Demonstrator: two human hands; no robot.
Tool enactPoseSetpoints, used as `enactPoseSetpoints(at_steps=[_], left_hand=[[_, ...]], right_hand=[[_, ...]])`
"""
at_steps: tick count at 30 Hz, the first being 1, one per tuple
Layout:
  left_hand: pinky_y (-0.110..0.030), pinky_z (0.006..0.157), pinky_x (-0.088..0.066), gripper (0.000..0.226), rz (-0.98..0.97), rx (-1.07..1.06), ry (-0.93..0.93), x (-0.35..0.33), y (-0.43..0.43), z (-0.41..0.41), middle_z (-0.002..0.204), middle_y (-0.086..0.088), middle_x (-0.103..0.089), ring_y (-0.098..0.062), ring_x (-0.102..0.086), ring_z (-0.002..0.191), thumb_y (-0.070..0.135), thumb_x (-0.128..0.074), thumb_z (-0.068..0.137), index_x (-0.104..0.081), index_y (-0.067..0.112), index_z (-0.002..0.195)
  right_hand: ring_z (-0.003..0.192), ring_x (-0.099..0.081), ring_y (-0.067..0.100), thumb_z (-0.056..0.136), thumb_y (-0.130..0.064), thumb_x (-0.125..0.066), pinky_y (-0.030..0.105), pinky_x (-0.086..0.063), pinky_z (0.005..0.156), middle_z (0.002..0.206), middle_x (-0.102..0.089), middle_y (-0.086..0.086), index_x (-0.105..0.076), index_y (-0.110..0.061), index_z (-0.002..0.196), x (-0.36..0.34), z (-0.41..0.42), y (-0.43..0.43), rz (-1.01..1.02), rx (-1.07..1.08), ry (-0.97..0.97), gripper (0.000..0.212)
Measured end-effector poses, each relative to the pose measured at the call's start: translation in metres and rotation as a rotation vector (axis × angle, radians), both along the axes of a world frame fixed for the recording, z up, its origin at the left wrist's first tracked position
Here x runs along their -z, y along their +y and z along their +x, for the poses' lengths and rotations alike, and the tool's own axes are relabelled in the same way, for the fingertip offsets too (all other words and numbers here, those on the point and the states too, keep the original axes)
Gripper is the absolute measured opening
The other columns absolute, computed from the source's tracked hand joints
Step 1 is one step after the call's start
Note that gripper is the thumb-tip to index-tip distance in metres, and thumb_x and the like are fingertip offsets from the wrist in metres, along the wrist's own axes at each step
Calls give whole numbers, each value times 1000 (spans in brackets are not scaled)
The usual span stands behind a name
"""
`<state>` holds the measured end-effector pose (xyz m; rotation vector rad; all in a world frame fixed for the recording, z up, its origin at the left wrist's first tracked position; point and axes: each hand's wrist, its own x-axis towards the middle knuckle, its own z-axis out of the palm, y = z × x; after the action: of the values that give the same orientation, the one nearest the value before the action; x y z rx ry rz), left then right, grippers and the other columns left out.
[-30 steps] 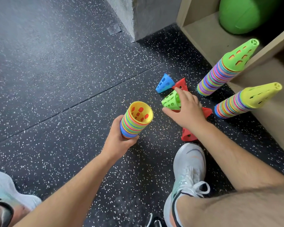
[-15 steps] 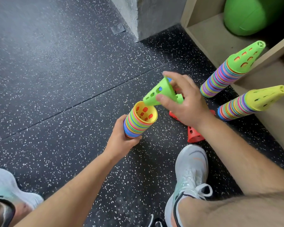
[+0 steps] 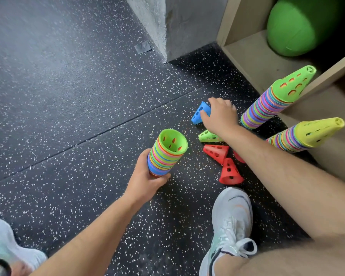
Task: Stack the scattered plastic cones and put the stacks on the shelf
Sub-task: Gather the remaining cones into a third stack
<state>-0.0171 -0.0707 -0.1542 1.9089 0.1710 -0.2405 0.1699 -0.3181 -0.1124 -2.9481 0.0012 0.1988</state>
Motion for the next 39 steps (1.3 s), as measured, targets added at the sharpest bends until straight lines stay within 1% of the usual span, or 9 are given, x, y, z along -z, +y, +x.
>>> enactPoseSetpoints(at_steps=[5, 9, 14, 18, 23, 27, 32, 36, 39], left_hand=[[-12, 92, -45, 70, 11, -2, -5, -2, -1, 4, 123, 10, -62, -8, -61, 114, 26, -83, 74, -43, 53, 125], [-9, 89, -44, 69, 0, -4, 0, -1, 1, 4, 121, 13, -62, -5, -61, 113, 22, -85, 77, -44, 48, 126], [-7, 88, -44, 73, 2, -6, -3, -1, 2, 3, 122, 10, -62, -3, -61, 111, 14, -86, 80, -43, 51, 125], [-11, 90, -47, 72, 9, -7, 6, -1, 1, 3, 122, 11, -63, -4, -62, 111, 22, -85, 78, -41, 52, 127], [-7, 88, -44, 75, 12, -10, 7, 1, -1, 1, 124, 12, -62, 0, -60, 112, 24, -85, 77, -40, 40, 135], [-12, 88, -47, 75, 33, 4, 33, 1, 1, 1, 119, 20, -62, 0, -61, 111, 18, -86, 81, -40, 45, 134], [-8, 84, -46, 74, 39, 14, 37, 1, -1, 1, 117, 20, -63, -1, -61, 109, 15, -86, 81, -42, 42, 133], [-5, 83, -44, 73, 55, 36, 35, 0, -1, 2, 115, 24, -61, 1, -60, 109, 19, -85, 79, -42, 54, 126], [-14, 89, -46, 75, 56, 36, 30, 0, -1, 4, 118, 20, -62, -2, -61, 111, 22, -85, 78, -40, 60, 123]], right_hand=[[113, -53, 30, 100, -34, -50, 40, -36, 97, 116, -67, 6, -64, -20, 118, 13, 20, -6, -94, -11, 25, 27], [98, -61, 26, 98, -28, -54, 37, -48, 86, 105, -66, 0, -68, -22, 108, -2, 8, -4, 207, -19, -22, 18], [91, -62, 18, 97, -18, -60, 31, -53, 81, 102, -63, 3, -72, -11, 111, -52, -40, 14, 669, -215, -418, 19], [98, -61, 17, 98, -11, -63, 28, -51, 87, 106, -63, 8, -72, -4, 111, -75, -85, 22, 724, -413, -623, 18], [105, -65, 25, 93, -15, -69, 35, -51, 96, 120, -64, 12, -74, -6, 114, -56, -115, 17, 654, -532, -400, 23], [109, -60, 25, 94, -21, -65, 33, -45, 100, 117, -66, 6, -73, -14, 117, -35, -106, -3, 525, -185, -342, 25], [120, -48, 31, 94, -37, -58, 44, -41, 101, 124, -62, 6, -58, -17, 130, -5, -75, -23, 158, 115, 2, 42], [115, -55, 31, 96, -30, -56, 43, -44, 100, 115, -68, 7, -64, -16, 118, 6, -63, -23, 175, 191, 101, 27], [102, -62, 25, 96, -25, -59, 41, -49, 93, 107, -70, 1, -69, -18, 106, -4, -64, -24, 332, 135, 65, 16]])
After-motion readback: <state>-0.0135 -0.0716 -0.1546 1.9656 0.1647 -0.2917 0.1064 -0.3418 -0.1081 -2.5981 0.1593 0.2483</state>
